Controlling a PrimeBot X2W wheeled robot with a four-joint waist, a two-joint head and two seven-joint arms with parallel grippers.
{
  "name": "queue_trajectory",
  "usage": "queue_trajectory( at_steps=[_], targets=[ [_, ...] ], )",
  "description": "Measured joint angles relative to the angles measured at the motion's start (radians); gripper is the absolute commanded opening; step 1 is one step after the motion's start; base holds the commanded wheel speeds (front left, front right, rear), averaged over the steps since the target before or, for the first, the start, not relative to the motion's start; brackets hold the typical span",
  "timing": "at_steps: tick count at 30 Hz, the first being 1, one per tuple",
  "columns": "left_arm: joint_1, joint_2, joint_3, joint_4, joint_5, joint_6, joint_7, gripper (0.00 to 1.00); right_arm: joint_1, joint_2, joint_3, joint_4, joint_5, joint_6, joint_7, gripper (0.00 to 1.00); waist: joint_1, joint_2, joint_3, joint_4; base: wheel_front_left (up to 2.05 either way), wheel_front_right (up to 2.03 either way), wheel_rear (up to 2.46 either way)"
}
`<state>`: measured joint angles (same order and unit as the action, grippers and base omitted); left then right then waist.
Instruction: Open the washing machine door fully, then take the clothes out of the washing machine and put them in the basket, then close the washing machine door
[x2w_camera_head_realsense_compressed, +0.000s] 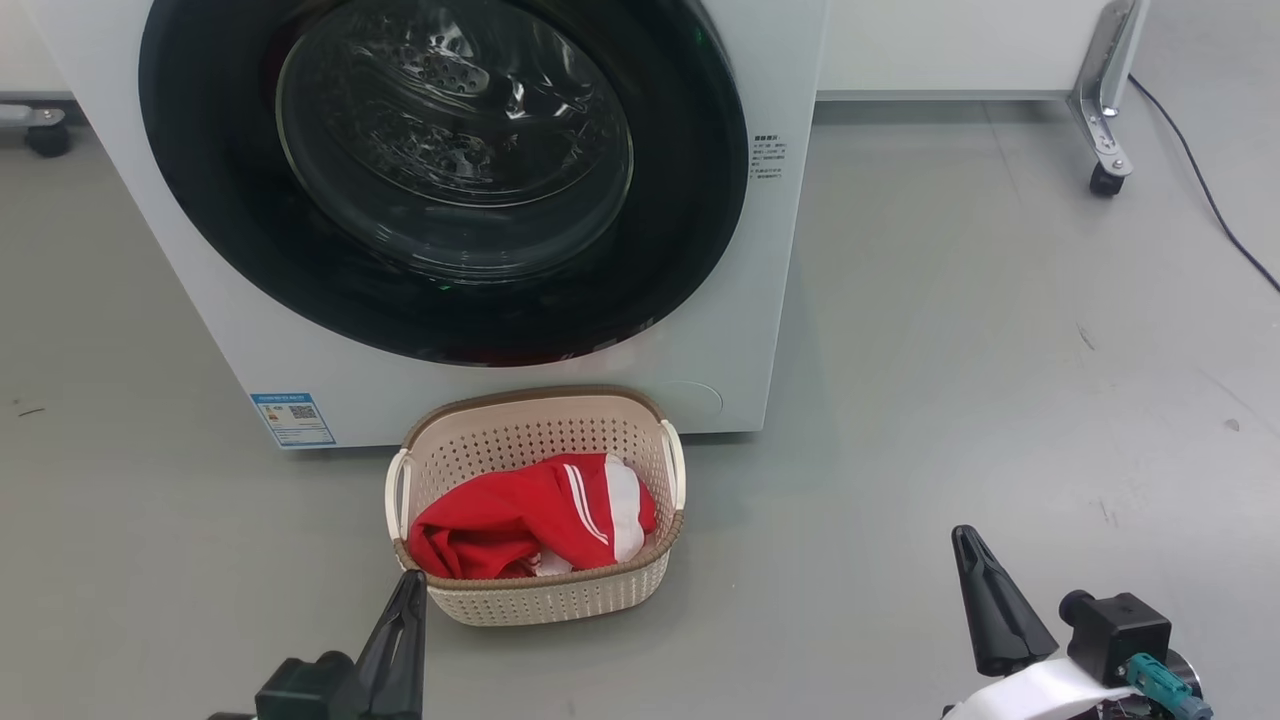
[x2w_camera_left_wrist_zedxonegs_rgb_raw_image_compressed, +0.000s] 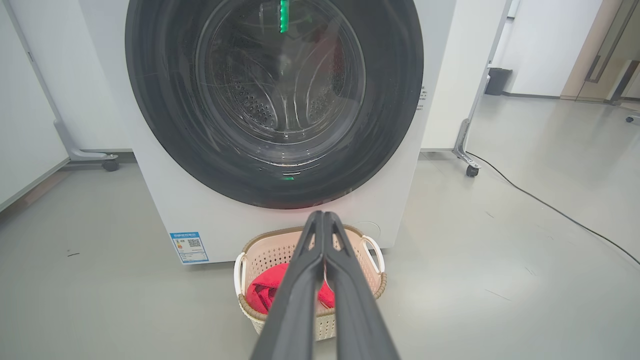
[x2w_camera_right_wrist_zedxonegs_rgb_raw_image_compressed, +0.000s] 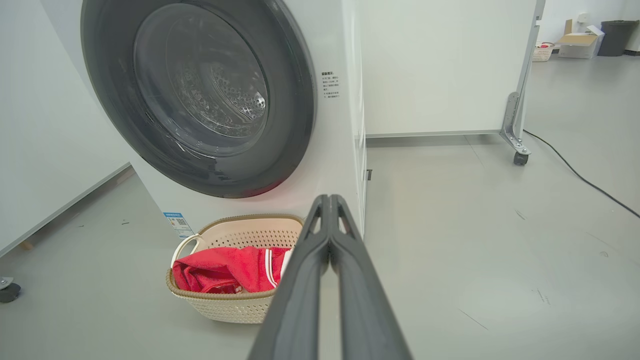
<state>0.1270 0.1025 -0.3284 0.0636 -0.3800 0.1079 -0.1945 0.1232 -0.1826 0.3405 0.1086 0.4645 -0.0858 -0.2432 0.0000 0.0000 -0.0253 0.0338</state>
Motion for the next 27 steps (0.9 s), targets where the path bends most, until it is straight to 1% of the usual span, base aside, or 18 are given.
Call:
queue_trajectory(
  at_steps=[3,10,13,17,27],
  targets=[
    [0.001,-0.001,0.0,-0.005,-0.027,-0.001,0.0,0.0,0.001,0.003,-0.003,-0.002,0.029,0.006,0.0,0.0,0.0,0.0,0.001,-0.001,0.0,0.0,0.0],
    [0.002,-0.007,0.007,-0.01,-0.106,-0.018,0.0,0.0,0.002,0.016,-0.02,-0.005,0.109,0.015,0.009,0.0,0.0,0.0,0.004,-0.003,0.0,0.0,0.0],
    [0.002,-0.011,0.019,-0.01,-0.154,-0.025,0.01,0.0,0.002,0.02,-0.035,-0.005,0.151,0.023,0.019,0.0,0.0,0.0,0.005,-0.004,0.0,0.0,0.0],
    [0.002,-0.013,0.038,-0.009,-0.207,-0.026,0.018,0.0,0.002,0.024,-0.051,-0.005,0.188,0.023,0.03,0.0,0.0,0.0,0.006,-0.005,0.0,0.0,0.0],
    [-0.001,-0.015,0.069,-0.004,-0.311,-0.04,0.041,0.0,-0.007,0.028,-0.086,-0.001,0.293,0.035,0.056,0.0,0.0,0.0,0.009,-0.008,0.0,0.0,0.0]
  ],
)
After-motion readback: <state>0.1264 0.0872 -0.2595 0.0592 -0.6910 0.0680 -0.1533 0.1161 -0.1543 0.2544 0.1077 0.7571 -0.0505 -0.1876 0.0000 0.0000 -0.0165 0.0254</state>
